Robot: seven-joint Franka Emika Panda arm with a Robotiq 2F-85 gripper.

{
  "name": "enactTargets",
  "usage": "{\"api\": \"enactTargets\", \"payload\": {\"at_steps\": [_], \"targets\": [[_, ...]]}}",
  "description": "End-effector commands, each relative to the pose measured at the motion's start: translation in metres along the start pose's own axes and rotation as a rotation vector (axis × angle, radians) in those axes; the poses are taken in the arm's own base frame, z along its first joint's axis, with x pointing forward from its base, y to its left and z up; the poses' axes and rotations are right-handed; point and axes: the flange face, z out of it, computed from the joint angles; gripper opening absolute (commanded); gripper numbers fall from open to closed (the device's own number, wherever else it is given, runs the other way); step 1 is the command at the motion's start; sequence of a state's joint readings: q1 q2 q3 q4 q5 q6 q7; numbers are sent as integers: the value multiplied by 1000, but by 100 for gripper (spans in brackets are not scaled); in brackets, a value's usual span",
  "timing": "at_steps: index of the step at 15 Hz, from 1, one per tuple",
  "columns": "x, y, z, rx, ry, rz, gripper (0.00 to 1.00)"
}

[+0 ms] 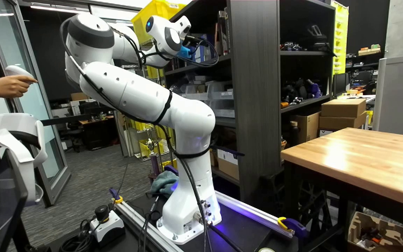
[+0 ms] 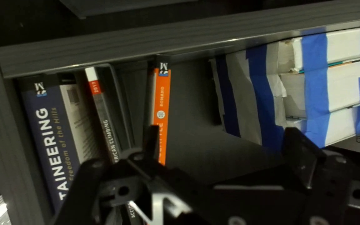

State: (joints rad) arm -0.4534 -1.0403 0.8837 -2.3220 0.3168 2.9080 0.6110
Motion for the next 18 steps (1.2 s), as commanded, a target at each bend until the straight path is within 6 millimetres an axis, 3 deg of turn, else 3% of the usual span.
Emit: {"api": "enactTargets", "payload": {"at_steps": [1,10,18], "targets": [[10,8,22,-66,10,-11,100],[26,11,45,-129,38,1,100],[14,16,63,-150,-36,26,100]]}}
